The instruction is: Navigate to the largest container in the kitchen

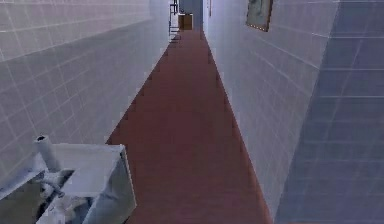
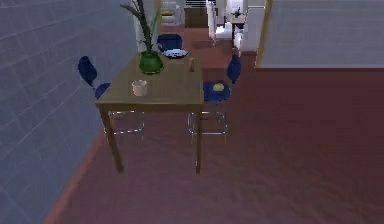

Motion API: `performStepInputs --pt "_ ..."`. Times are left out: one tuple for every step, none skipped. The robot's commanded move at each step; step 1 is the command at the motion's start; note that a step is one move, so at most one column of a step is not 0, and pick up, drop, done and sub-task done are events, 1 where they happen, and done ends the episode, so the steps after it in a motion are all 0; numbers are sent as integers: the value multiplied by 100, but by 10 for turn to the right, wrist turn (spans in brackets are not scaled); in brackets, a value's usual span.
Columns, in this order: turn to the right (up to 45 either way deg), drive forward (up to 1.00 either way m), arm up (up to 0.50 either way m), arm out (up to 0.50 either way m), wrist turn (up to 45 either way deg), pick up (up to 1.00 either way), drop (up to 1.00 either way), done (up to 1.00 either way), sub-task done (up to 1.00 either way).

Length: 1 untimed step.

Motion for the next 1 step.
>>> performStepInputs --pt "0 100 0 0 0 0 0 0 0"
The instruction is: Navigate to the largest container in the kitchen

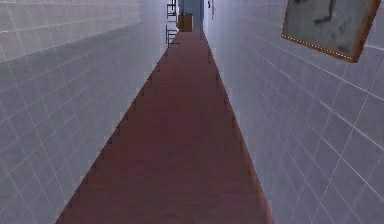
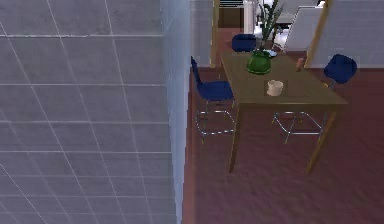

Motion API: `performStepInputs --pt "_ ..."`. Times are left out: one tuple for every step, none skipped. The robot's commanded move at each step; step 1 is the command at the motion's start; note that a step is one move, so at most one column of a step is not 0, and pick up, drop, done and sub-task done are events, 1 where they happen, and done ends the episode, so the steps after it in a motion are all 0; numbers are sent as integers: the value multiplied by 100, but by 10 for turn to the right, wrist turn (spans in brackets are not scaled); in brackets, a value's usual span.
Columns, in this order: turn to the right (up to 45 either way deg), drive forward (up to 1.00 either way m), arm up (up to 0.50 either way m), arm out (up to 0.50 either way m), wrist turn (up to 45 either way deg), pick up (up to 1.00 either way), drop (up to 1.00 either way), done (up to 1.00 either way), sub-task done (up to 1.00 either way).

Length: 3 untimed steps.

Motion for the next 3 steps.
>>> performStepInputs --pt "0 100 0 0 0 0 0 0 0" --pt "0 100 0 0 0 0 0 0 0" --pt "0 100 0 0 0 0 0 0 0"
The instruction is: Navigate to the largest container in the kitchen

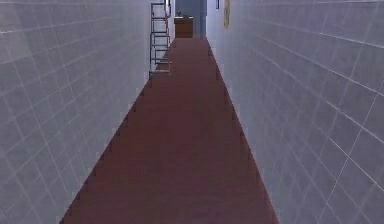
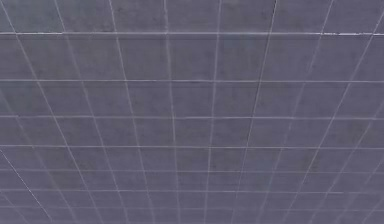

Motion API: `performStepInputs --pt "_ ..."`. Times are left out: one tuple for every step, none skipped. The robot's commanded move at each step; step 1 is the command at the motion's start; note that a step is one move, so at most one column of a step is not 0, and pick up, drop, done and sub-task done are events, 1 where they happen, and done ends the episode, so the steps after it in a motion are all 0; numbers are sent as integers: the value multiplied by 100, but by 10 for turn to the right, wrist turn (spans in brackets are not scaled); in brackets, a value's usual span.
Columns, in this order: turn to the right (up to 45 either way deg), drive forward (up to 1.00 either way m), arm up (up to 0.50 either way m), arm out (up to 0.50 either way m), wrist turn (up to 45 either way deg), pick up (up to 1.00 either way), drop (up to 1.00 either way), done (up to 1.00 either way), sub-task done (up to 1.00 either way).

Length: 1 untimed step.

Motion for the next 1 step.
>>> performStepInputs --pt "0 100 0 0 0 0 0 0 0"
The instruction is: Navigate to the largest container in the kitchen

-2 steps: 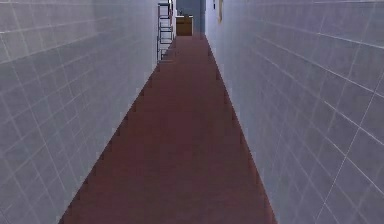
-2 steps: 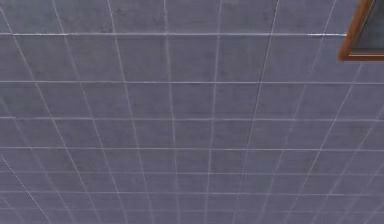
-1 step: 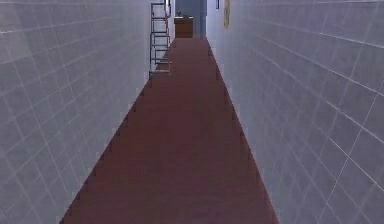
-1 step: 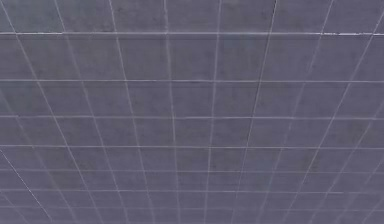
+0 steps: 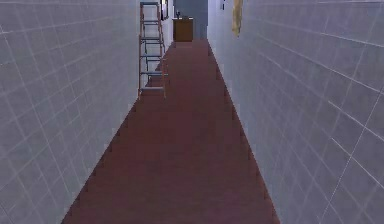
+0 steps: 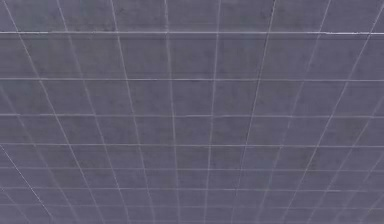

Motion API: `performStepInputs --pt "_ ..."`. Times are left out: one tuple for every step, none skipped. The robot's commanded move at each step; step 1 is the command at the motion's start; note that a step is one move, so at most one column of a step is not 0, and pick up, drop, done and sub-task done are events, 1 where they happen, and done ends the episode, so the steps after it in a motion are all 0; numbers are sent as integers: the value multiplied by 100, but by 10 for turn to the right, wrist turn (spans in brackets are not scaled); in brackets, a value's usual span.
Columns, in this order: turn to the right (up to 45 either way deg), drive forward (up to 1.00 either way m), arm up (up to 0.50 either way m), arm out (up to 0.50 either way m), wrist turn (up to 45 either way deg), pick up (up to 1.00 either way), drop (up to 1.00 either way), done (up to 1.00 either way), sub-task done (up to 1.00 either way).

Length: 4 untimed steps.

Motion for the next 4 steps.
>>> performStepInputs --pt "0 100 0 0 0 0 0 0 0" --pt "30 0 0 0 0 0 0 0 0" --pt "0 100 0 0 0 0 0 0 0" --pt "0 100 0 0 0 0 0 0 0"
